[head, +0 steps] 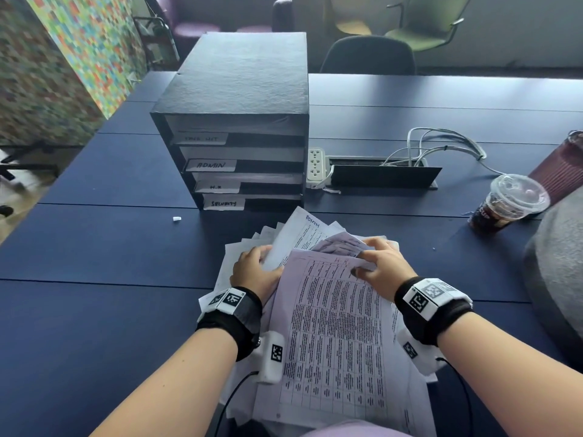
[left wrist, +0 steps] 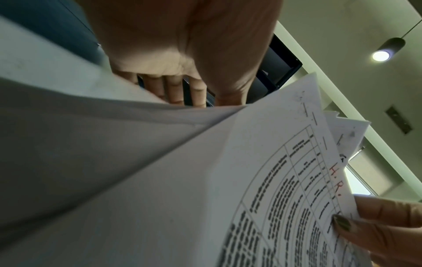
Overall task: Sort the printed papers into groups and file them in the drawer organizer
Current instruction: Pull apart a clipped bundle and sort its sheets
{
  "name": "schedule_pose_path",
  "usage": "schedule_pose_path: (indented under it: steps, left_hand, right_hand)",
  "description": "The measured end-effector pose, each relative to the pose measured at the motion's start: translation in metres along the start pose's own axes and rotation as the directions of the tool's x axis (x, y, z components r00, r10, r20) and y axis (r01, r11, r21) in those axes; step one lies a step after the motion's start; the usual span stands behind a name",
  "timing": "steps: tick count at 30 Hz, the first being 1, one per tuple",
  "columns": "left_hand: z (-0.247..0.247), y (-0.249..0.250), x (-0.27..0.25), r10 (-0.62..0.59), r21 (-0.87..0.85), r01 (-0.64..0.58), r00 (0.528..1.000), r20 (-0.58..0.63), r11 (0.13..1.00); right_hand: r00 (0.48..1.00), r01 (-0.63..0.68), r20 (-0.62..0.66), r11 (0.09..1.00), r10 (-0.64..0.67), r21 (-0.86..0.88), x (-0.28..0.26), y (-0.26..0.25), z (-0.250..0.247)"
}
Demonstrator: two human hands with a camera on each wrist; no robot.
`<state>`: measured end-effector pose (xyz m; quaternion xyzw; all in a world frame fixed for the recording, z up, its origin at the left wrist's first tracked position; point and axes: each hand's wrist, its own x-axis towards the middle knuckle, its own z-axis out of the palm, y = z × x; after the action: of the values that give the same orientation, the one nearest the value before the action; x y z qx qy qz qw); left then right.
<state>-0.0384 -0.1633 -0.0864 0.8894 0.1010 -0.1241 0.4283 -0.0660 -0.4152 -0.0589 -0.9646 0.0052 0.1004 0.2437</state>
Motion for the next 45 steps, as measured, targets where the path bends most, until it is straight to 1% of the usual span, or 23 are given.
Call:
schedule_pose_path:
  steps: [5,8,9,14,16,19,22,24,26,29,33,35,37,38,39,40,43,45]
  left_hand:
    - [-0.004,0.006,-0.003,0.103,0.038,-0.102,0.994,-0.041,0.994]
    - [0.000,0.003,-0.002,0.152,0.046,-0.150,0.986,-0.061,0.988]
    - [0.002,0.001,-0.001,0.151,0.040,-0.149,0.987,-0.061,0.988]
    - [0.003,-0.007,0.003,0.063,-0.017,-0.064,0.997,-0.042,0.998]
    - [0.001,-0.005,0.002,0.071,-0.032,-0.072,0.996,-0.046,0.997]
    - [-0.001,-0.001,-0.001,0.092,-0.037,-0.092,0.996,0.020,0.995]
    - [-0.002,0.000,-0.005,0.101,-0.060,-0.100,0.994,0.027,0.993]
    - [-0.002,0.001,-0.008,0.086,-0.163,-0.073,0.993,0.075,0.984]
    - [-0.004,0.005,-0.015,0.071,-0.290,-0.021,0.984,0.164,0.957]
    - [-0.006,0.005,-0.015,0.042,-0.330,0.041,0.970,0.239,0.943]
    - [-0.008,0.005,-0.015,0.006,-0.398,0.109,0.961,0.277,0.911]
    - [-0.012,0.005,-0.019,0.021,-0.407,0.127,0.940,0.340,0.904]
    - [-0.015,0.002,-0.019,-0.006,-0.431,0.213,0.901,0.434,0.877]
    - [-0.016,0.001,-0.019,-0.043,-0.424,0.259,0.889,0.456,0.868]
    - [-0.015,0.001,-0.017,-0.073,-0.413,0.281,0.889,0.452,0.866]
    - [-0.014,0.003,-0.015,-0.092,-0.396,0.276,0.901,0.424,0.876]
    - [-0.004,0.007,-0.008,-0.097,-0.233,0.160,0.961,0.260,0.959]
    - [0.000,0.009,-0.009,-0.102,-0.167,0.139,0.972,0.211,0.976]
  right_hand:
    - [1.000,-0.011,0.013,1.000,0.011,0.006,-0.001,0.003,0.003]
    - [1.000,-0.006,0.015,0.999,0.006,0.048,-0.003,0.004,0.004]
    - [1.000,-0.007,0.023,0.998,0.006,0.063,-0.004,0.004,0.004]
    - [0.998,-0.033,0.053,0.995,0.028,0.092,-0.004,0.002,0.004]
    - [0.998,-0.031,0.060,0.994,0.025,0.100,-0.005,0.000,0.003]
    - [0.998,-0.015,0.066,0.993,0.007,0.115,-0.008,0.000,0.000]
    - [0.997,0.002,0.076,0.995,-0.010,0.101,-0.008,0.002,0.000]
    - [0.997,0.006,0.081,0.994,-0.015,0.112,-0.009,0.003,0.000]
    - [0.998,0.023,0.060,0.992,-0.031,0.128,-0.011,0.004,-0.001]
    - [0.999,0.039,0.026,0.991,-0.043,0.127,-0.010,0.008,-0.003]
    - [0.998,0.053,0.019,0.992,-0.055,0.113,-0.009,0.010,-0.005]
    - [0.999,0.030,0.031,0.985,-0.035,0.170,-0.010,0.010,-0.005]
    - [0.999,0.012,0.032,0.989,-0.017,0.149,-0.011,0.012,-0.004]
    - [0.999,0.002,0.038,0.991,-0.007,0.132,-0.012,0.014,-0.003]
    - [0.999,-0.006,0.041,0.992,0.000,0.128,-0.013,0.016,-0.001]
    - [0.999,-0.005,0.041,0.991,0.000,0.131,-0.014,0.017,0.000]
    - [0.999,0.017,0.039,0.988,-0.024,0.154,-0.019,0.018,0.004]
    - [0.998,0.036,0.035,0.985,-0.043,0.171,-0.021,0.017,0.005]
